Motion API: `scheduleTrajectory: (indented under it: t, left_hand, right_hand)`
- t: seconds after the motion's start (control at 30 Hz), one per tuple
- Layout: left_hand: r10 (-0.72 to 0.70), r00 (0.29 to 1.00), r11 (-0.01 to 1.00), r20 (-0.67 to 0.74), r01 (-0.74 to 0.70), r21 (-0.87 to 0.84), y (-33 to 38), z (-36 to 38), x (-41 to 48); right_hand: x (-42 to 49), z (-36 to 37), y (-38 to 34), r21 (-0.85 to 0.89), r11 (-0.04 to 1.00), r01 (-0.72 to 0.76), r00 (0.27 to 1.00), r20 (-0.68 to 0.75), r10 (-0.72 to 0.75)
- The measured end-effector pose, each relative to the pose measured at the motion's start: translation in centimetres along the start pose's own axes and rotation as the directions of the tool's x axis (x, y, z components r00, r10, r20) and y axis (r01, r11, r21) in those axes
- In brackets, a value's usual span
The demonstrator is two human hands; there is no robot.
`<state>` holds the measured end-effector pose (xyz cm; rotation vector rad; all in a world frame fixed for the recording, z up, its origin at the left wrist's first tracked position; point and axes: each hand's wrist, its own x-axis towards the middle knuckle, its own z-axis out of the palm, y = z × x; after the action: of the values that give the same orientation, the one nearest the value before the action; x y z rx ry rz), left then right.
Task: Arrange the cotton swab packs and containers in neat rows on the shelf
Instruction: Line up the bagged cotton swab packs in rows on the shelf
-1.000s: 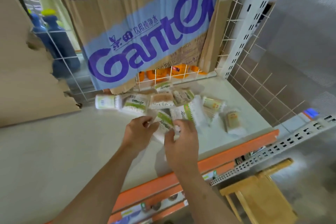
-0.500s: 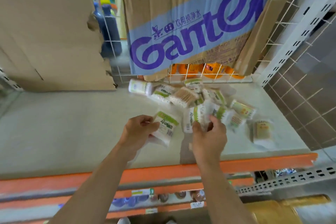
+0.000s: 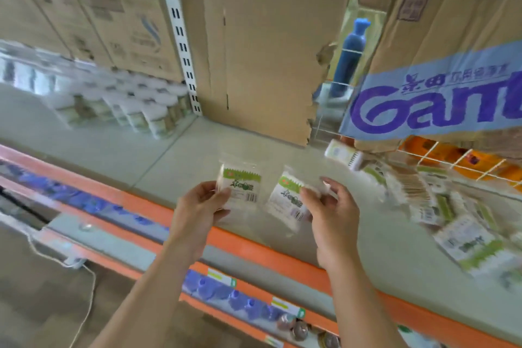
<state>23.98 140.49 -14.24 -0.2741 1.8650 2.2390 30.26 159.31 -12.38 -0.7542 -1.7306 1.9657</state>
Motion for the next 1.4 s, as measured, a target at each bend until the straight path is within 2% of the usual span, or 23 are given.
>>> scheduleTrajectory:
  t: [0.13,0.37,0.57,0.83,1.1,1.2,1.4]
  left_hand:
    - [0.035,0.999,0.999,-0.038,-0.035,-0.009,1.9,-6.6,0.7]
    - [0.091,0.99,0.996,-0.107,-0.093,-0.012,5.7,-20.4,3.0]
    - [0.103,0.983,0.994,-0.154,-0.107,-0.019,7.9,-29.3,5.4]
    - [0.123,0.976,0.988,-0.18,-0.137,-0.066,10.7,-35.3,10.2]
    - [0.105,0.962,0.988,-0.25,-0.13,-0.087,14.9,-41.4,18.0]
    - [0.117,0.958,0.985,-0.263,-0.146,-0.092,17.0,-43.8,21.1]
    - [0.113,0.944,0.984,-0.308,-0.149,-0.094,19.4,-48.2,25.8]
  right_hand:
    - [-1.8,6.8,0.0,0.1,0.994,-0.036,0.998,0.047,0.031]
    - [-6.3,21.0,1.9,0.082,0.996,-0.036,0.979,0.203,0.019]
    - [-8.7,30.3,3.5,0.079,0.995,-0.056,0.965,0.258,0.034]
    - [-8.1,39.8,3.9,0.029,0.999,0.013,0.948,0.317,-0.022]
    - [-5.5,51.1,3.2,0.062,0.996,0.067,0.914,0.395,-0.086]
    - [-4.2,55.5,2.8,0.065,0.99,0.125,0.885,0.444,-0.141]
    - [-2.9,62.7,3.5,-0.052,0.962,0.269,0.853,0.477,-0.213]
